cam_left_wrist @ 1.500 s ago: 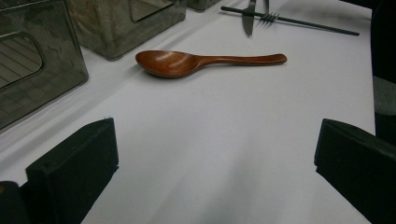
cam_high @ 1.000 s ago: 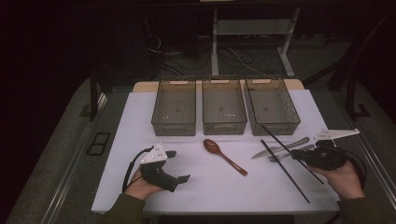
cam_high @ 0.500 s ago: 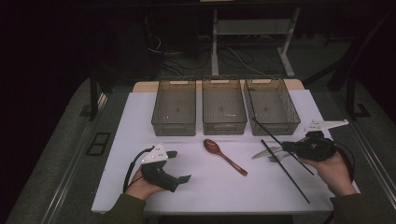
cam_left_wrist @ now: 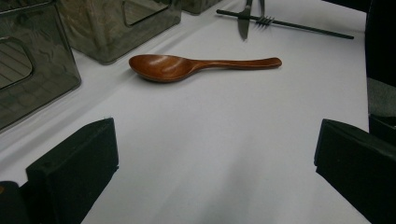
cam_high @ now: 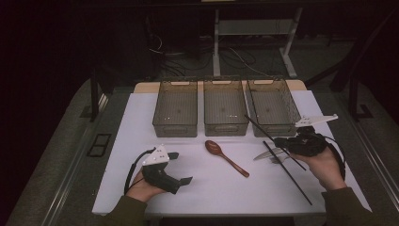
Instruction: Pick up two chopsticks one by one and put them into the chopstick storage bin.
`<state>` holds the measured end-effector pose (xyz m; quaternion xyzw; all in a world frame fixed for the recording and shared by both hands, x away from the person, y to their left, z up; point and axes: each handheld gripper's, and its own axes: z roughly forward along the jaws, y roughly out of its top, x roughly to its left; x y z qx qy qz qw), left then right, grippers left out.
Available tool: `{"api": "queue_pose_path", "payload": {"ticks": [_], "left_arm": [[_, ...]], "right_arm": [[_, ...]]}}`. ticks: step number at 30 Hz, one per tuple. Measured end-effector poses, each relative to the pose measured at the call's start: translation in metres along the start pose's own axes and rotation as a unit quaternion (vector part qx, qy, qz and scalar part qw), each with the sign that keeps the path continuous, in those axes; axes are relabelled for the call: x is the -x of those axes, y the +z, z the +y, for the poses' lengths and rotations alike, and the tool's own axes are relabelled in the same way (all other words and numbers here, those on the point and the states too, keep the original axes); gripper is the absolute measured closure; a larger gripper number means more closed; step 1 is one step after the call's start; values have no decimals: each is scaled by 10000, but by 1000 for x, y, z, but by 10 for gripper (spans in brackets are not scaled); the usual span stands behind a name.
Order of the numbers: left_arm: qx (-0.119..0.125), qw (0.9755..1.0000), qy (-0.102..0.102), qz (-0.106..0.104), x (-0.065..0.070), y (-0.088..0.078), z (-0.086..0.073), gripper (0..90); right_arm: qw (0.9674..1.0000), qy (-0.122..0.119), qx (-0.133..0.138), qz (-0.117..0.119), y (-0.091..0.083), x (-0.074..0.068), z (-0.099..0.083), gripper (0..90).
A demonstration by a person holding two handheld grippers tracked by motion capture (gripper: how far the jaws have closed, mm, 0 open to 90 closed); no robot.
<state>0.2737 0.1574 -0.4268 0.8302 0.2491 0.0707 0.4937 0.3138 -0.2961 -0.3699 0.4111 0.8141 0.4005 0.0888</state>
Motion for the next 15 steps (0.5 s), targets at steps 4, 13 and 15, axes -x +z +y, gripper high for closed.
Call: {"api": "queue_pose_path", "payload": {"ticks": [4, 13, 15], "left_arm": [[0, 10000, -14, -12, 0, 0, 0, 0], [3, 10000, 0, -7, 0, 0, 0, 0], [5, 10000, 8, -12, 0, 0, 0, 0]], "right_arm": [[10000, -27, -16, 24, 6, -3, 5, 861], [9999, -117, -6, 105, 17, -12, 18, 861], [9999, -124, -19, 116, 20, -14, 20, 861]]}}
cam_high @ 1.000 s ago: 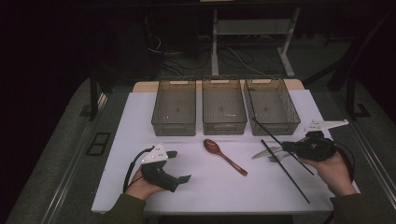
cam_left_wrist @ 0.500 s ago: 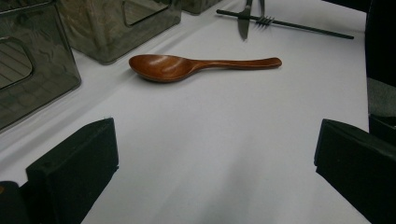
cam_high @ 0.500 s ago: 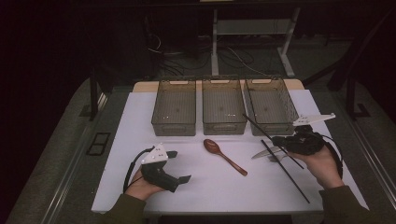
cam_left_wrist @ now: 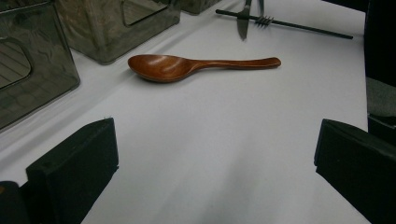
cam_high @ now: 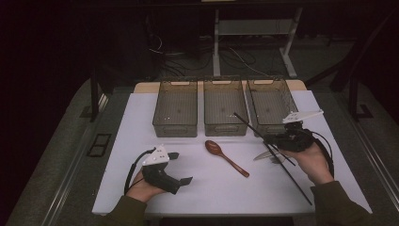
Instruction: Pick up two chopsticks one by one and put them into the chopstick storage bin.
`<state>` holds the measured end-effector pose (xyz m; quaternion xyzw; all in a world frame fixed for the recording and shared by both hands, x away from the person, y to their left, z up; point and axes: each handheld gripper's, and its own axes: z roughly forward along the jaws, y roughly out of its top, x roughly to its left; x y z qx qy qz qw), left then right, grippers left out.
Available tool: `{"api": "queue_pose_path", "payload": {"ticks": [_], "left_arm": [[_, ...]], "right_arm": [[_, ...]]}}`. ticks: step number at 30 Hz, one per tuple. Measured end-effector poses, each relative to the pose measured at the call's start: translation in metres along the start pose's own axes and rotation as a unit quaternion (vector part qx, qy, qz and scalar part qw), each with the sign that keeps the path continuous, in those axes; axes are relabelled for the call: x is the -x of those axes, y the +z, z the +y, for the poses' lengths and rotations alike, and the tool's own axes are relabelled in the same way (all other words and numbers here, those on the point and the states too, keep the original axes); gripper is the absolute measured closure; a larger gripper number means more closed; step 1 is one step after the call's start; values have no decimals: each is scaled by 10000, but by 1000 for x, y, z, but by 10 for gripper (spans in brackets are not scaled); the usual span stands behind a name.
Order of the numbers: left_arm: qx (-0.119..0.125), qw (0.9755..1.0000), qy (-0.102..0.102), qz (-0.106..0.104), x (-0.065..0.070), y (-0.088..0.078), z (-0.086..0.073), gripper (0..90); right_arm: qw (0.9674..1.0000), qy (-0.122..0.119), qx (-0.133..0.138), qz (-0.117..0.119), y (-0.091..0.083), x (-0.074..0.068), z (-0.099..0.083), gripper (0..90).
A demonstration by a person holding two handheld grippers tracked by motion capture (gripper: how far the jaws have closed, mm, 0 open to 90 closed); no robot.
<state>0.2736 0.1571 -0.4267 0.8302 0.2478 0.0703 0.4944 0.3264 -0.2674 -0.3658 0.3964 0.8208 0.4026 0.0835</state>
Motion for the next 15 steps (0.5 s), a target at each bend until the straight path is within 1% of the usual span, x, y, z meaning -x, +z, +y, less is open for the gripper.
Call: {"api": "queue_pose_path", "payload": {"ticks": [4, 10, 14, 15], "left_arm": [[-3, 10000, -1, -2, 0, 0, 0, 0], [15, 10000, -7, 10, 0, 0, 0, 0], [3, 10000, 0, 16, 0, 0, 0, 0], [-4, 10000, 8, 15, 0, 0, 0, 0]], "right_arm": [[10000, -61, -6, 27, 6, -3, 5, 861], [9999, -87, -22, 47, 14, -8, 13, 861], [9999, -88, -12, 100, 21, -11, 22, 861], [9999, -122, -23, 85, 23, -12, 24, 861]]}}
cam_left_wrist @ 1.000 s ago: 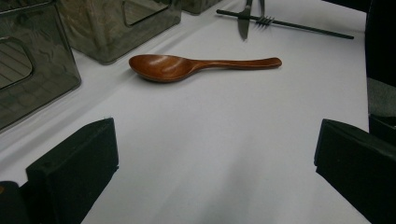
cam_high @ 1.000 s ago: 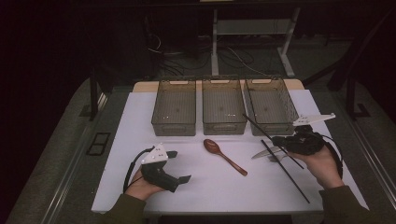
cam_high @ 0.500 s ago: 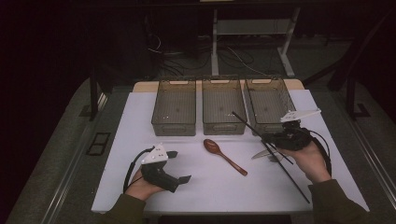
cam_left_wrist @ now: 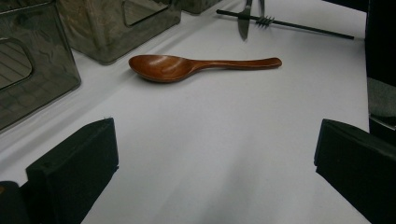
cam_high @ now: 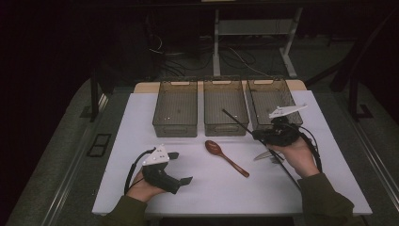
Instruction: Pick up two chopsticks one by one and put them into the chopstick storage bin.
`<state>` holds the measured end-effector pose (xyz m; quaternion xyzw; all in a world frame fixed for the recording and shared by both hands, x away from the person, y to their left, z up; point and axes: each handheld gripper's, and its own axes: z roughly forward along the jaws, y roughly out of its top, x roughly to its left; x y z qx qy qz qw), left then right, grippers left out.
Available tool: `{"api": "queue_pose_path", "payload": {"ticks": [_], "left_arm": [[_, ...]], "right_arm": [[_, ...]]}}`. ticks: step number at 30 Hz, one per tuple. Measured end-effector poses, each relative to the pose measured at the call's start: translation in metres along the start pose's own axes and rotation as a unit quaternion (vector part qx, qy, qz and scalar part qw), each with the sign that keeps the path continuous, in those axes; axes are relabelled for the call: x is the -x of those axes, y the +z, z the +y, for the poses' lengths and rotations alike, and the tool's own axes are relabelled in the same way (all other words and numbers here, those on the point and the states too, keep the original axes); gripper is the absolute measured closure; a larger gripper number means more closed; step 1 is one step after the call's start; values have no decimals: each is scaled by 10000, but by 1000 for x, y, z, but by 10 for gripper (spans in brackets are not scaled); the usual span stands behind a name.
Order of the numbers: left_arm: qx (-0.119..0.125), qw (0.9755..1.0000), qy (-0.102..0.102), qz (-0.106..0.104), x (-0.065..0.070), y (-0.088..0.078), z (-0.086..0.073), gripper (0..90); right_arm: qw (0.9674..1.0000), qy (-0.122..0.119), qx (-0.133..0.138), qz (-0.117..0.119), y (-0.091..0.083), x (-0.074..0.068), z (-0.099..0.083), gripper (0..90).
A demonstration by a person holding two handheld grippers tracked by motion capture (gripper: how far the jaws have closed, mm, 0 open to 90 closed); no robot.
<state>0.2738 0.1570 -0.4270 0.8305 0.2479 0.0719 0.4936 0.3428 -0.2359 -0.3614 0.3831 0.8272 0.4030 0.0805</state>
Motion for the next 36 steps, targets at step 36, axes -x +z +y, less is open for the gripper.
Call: {"api": "queue_pose_path", "payload": {"ticks": [36], "left_arm": [[33, 10000, 53, -57, 2, 1, 2, 0]], "right_arm": [[9998, -39, -130, 141, 63, -35, 89, 861]]}}
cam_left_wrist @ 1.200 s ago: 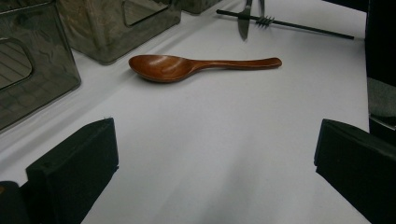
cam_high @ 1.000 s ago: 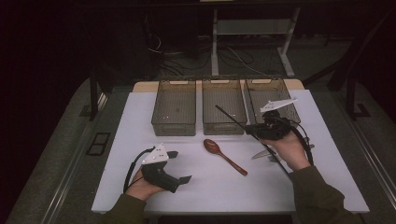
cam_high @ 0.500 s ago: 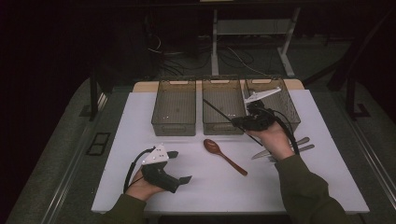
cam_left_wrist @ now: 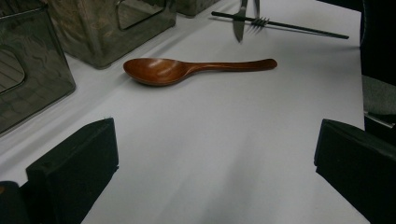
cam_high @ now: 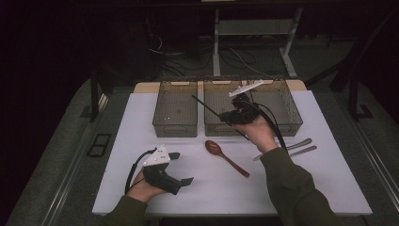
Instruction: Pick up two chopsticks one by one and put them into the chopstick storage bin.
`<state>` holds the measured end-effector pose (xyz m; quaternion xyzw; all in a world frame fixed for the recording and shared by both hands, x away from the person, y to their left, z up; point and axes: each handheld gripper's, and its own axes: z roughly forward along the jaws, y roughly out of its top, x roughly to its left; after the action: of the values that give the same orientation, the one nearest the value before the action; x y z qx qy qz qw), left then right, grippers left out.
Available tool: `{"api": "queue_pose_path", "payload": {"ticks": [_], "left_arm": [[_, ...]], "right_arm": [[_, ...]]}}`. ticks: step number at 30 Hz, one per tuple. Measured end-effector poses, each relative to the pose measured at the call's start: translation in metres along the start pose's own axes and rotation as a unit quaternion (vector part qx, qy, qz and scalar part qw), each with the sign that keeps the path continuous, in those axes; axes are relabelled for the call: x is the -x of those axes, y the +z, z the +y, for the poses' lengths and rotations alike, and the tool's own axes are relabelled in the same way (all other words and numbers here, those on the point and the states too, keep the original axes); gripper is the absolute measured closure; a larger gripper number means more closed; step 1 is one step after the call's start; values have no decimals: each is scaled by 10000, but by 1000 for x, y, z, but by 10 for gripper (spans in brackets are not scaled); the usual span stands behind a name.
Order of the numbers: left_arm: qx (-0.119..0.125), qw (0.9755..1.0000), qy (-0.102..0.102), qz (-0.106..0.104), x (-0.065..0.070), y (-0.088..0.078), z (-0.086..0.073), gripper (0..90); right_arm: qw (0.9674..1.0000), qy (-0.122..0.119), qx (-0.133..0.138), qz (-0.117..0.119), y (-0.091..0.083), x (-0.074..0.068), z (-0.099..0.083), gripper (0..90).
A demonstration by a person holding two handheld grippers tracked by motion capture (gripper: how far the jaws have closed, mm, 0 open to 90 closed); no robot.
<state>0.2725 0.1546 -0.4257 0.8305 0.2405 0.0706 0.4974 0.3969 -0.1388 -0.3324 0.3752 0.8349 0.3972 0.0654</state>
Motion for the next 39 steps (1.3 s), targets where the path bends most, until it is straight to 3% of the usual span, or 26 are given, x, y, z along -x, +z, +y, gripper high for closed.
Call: {"api": "queue_pose_path", "payload": {"ticks": [18, 39], "left_arm": [[11, 10000, 67, -43, 1, 0, 1, 0], [53, 9999, 45, -106, 0, 0, 0, 0]], "right_arm": [[9995, 81, -279, -109, 58, -12, 44, 861], [9972, 353, -572, -319, 122, -18, 76, 860]]}}
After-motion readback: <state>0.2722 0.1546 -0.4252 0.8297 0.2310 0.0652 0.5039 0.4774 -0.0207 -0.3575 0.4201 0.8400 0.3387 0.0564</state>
